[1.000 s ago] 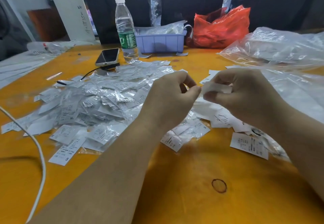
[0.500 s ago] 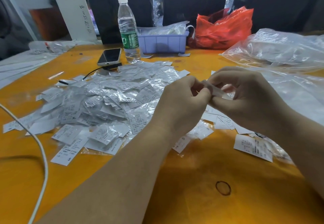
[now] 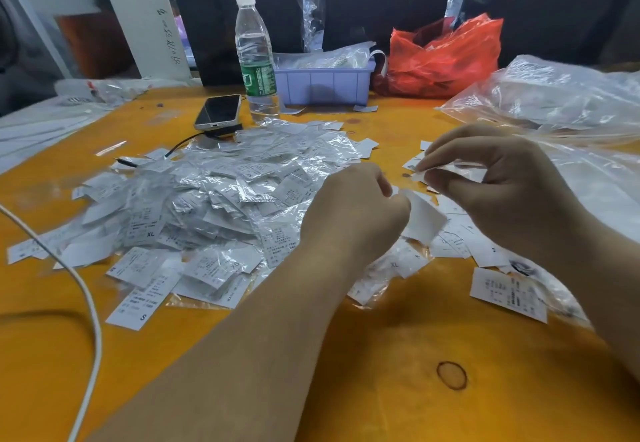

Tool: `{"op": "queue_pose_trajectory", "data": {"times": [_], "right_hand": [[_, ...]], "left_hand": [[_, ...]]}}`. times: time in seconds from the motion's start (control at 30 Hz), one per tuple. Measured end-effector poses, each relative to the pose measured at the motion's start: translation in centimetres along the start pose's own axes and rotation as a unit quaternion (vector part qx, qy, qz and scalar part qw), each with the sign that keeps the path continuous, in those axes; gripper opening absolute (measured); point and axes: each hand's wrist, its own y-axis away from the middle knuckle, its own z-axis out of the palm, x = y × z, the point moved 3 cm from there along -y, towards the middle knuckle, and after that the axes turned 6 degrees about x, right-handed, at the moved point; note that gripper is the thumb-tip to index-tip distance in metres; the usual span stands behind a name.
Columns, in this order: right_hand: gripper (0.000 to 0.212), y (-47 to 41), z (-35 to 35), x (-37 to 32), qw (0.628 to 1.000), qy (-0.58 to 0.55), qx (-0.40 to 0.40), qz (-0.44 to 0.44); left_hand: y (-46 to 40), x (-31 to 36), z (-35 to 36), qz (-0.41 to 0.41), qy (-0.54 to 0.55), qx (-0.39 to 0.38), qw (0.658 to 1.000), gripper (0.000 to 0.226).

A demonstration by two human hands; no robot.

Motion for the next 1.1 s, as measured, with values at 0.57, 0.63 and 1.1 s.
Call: {"op": "queue_pose_trajectory", "data": {"times": [0.57, 0.63, 1.1], "right_hand": [[0.027, 0.2, 0.3, -0.5, 0.998, -0.046, -0.017, 0.029], [0.025, 0.2, 0.2, -0.6, 0.998, -0.052, -0.014, 0.029], [0.023, -0.1, -0.2, 0.3, 0.970, -0.193, -0.009, 0.146]], "left_hand": [[0.4, 1.3, -0.7, 0.013, 0.184, -0.031, 0.982, 0.018], [0.4, 1.3, -0.8, 0.020, 0.191, -0.020, 0.981, 0.014], [1.6, 1.9, 0.0, 0.081, 0.100, -0.045, 0.991, 0.029]]}}
